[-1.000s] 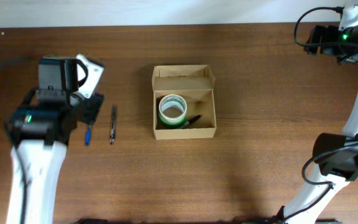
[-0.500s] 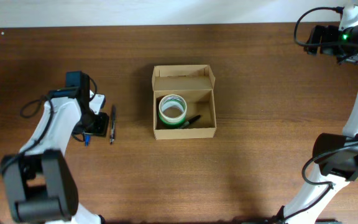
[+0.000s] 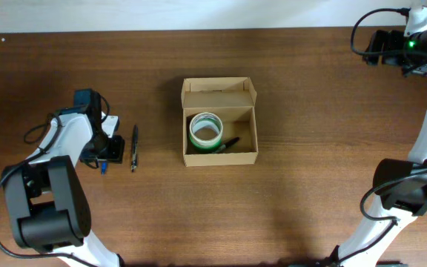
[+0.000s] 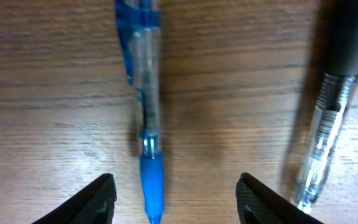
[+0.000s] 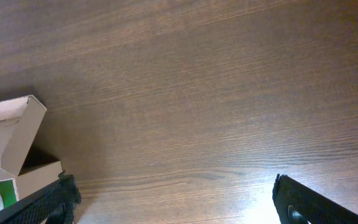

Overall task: Pack container
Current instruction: 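Move the left gripper back to the blue pen and grasp it, then carry the blue pen right into the box and release it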

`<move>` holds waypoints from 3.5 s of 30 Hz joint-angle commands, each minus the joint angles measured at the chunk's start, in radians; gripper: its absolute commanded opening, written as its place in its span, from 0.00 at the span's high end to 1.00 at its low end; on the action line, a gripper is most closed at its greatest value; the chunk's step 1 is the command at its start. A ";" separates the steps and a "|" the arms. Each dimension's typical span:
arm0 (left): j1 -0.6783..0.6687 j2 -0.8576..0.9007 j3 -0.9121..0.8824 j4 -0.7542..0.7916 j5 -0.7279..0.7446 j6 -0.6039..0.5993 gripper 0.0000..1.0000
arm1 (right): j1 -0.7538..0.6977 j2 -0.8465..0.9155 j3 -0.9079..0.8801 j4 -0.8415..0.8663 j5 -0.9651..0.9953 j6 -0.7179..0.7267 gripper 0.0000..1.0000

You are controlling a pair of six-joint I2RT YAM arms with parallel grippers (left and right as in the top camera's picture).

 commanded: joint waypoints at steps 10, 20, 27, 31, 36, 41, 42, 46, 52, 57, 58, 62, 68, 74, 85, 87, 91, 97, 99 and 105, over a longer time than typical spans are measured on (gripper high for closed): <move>0.009 0.015 -0.003 0.044 0.031 0.033 0.53 | -0.005 -0.003 0.006 0.000 -0.005 0.008 0.01; 0.009 0.084 -0.003 0.053 0.031 0.032 0.53 | -0.005 -0.003 0.006 0.000 -0.005 0.008 0.01; 0.009 0.095 -0.002 0.048 0.030 0.029 0.98 | -0.005 -0.003 0.006 0.000 -0.005 0.008 0.01; 0.009 0.093 0.025 0.002 0.007 0.029 0.98 | -0.005 -0.003 0.006 0.000 -0.005 0.008 0.01; 0.009 0.092 0.167 -0.117 0.029 0.028 0.98 | -0.005 -0.003 0.006 0.000 -0.005 0.008 0.01; 0.005 0.092 0.478 -0.352 0.057 0.029 0.98 | -0.005 -0.003 0.006 0.000 -0.005 0.008 0.01; 0.000 0.092 0.545 -0.389 0.067 0.029 0.98 | -0.005 -0.003 0.006 0.000 -0.005 0.008 0.01; -0.044 0.092 0.805 -0.517 0.146 0.100 0.98 | -0.005 -0.003 0.006 0.000 -0.006 0.008 0.01; -0.277 0.092 1.133 -0.706 0.269 0.447 0.98 | -0.005 -0.003 0.006 0.000 -0.005 0.008 0.01; -0.525 0.100 1.130 -0.752 0.255 0.626 0.98 | -0.005 -0.003 0.006 0.000 -0.005 0.008 0.01; -0.571 0.105 1.117 -0.753 0.234 0.644 0.98 | -0.005 -0.003 0.005 0.000 -0.005 0.008 0.01; -0.704 0.133 1.044 -0.752 0.156 0.683 0.98 | -0.005 -0.003 0.006 0.000 -0.005 0.008 0.01; -0.788 0.191 0.904 -0.695 0.143 0.696 0.98 | -0.005 -0.003 0.006 0.000 -0.005 0.008 0.01; -0.781 0.232 0.749 -0.594 0.113 0.696 0.98 | -0.005 -0.003 0.006 0.000 -0.005 0.008 0.01; -0.775 0.262 0.597 -0.495 0.103 0.695 0.98 | -0.005 -0.003 0.006 0.000 -0.005 0.008 0.01; -0.775 0.262 0.580 -0.484 0.104 0.695 0.98 | -0.005 -0.003 0.006 0.000 -0.005 0.008 0.01; -0.775 0.261 0.580 -0.493 0.091 0.694 0.98 | -0.005 -0.003 0.006 0.000 -0.006 0.008 0.01; -0.775 0.256 0.662 -0.524 0.059 0.568 0.37 | -0.005 -0.003 0.005 0.000 -0.005 0.008 0.01; -0.775 0.253 0.710 -0.556 0.070 0.559 0.37 | -0.005 -0.003 0.006 0.000 -0.005 0.008 0.01; -0.779 0.203 0.894 -0.674 0.086 0.487 0.44 | -0.005 -0.003 0.006 0.000 -0.005 0.008 0.01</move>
